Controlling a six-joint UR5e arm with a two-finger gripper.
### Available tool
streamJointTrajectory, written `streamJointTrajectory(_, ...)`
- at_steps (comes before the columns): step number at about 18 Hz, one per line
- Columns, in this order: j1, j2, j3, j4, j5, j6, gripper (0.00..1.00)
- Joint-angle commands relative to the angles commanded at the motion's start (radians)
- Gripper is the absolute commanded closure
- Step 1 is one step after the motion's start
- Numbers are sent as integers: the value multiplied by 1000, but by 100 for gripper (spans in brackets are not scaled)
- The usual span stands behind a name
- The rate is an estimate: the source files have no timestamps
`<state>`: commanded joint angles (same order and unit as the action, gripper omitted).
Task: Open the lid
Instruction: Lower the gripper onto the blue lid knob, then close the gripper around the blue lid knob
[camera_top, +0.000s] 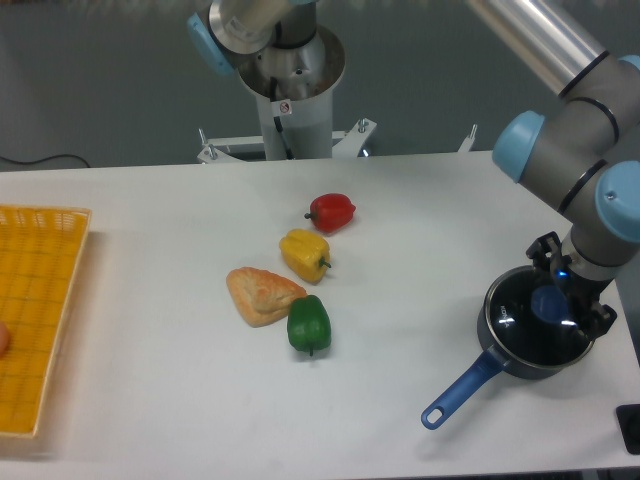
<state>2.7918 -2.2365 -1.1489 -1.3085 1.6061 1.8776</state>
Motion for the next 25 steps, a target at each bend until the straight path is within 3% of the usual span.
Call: streamJointTrajectory(25, 3, -5, -34, 28, 0, 0, 1)
